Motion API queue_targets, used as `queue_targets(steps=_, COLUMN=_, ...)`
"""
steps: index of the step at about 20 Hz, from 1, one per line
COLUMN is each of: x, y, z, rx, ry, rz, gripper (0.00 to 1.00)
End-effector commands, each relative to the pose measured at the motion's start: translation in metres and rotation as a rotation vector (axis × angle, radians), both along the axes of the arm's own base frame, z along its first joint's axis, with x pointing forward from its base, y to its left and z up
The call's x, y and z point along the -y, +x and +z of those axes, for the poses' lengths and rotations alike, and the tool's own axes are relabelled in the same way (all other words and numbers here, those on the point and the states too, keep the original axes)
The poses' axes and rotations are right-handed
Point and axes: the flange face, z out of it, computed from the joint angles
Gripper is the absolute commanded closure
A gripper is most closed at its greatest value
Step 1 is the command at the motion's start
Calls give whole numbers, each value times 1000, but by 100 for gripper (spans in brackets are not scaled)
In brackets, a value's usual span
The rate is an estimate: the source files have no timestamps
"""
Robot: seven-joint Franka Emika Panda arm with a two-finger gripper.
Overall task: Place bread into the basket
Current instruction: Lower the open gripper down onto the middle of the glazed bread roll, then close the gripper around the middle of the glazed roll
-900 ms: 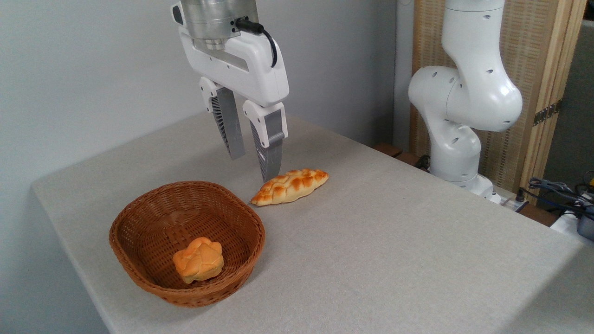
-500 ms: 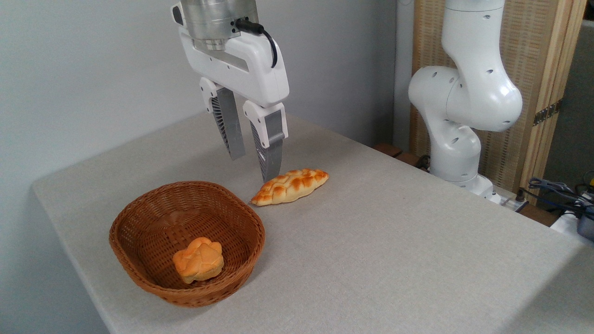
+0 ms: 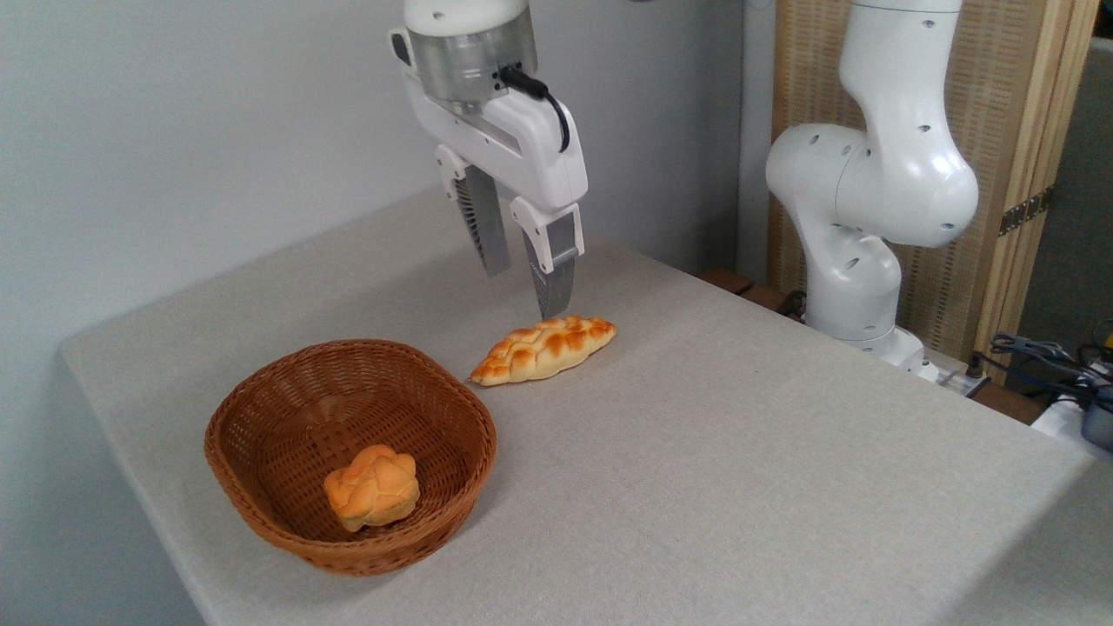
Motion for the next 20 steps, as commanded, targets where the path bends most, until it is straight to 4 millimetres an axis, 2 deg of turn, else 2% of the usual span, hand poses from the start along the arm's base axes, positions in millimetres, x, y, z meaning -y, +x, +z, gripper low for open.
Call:
queue_targets(steps=1, x=44, y=-32, z=-42, rx=-21, ry=5, rz=-94, gripper=0)
queue_targets(steps=5, x=93, y=-51, z=-92, rx=-56, ry=46, rz=-191, gripper=0)
queue_targets(steps=8, x=112, y=-59, z=-123, rx=-49, ry=64, rz=-229, gripper=0)
queue_targets(steps=13, x=118, y=-72, z=-162, rx=-94, ry=78, rz=-247, gripper=0)
queue_targets(steps=16, x=119, y=-73, z=-174, rx=-100, ry=53, rz=-232, gripper=3)
queue_targets(steps=17, x=120, y=-72, z=-176, rx=-100, ry=33, rz=-219, gripper=12)
queue_targets(steps=20, x=122, y=-70, z=-180, rx=-100, ry=10, rz=-211, gripper=64)
